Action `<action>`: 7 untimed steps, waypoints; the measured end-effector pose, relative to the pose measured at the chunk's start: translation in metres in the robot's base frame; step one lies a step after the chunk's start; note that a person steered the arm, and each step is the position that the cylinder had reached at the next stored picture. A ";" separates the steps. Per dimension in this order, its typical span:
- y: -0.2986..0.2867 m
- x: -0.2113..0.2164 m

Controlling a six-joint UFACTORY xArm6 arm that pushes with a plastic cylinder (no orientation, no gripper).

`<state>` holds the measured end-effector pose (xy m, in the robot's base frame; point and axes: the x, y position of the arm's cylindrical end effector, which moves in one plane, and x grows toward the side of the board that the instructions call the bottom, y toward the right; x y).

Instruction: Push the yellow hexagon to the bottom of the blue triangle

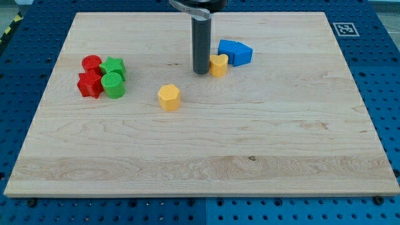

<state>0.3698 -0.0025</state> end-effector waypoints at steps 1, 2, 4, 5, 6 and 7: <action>0.000 0.009; 0.003 0.039; 0.027 0.022; 0.027 0.007; 0.027 0.020; 0.024 0.041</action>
<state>0.4109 0.0212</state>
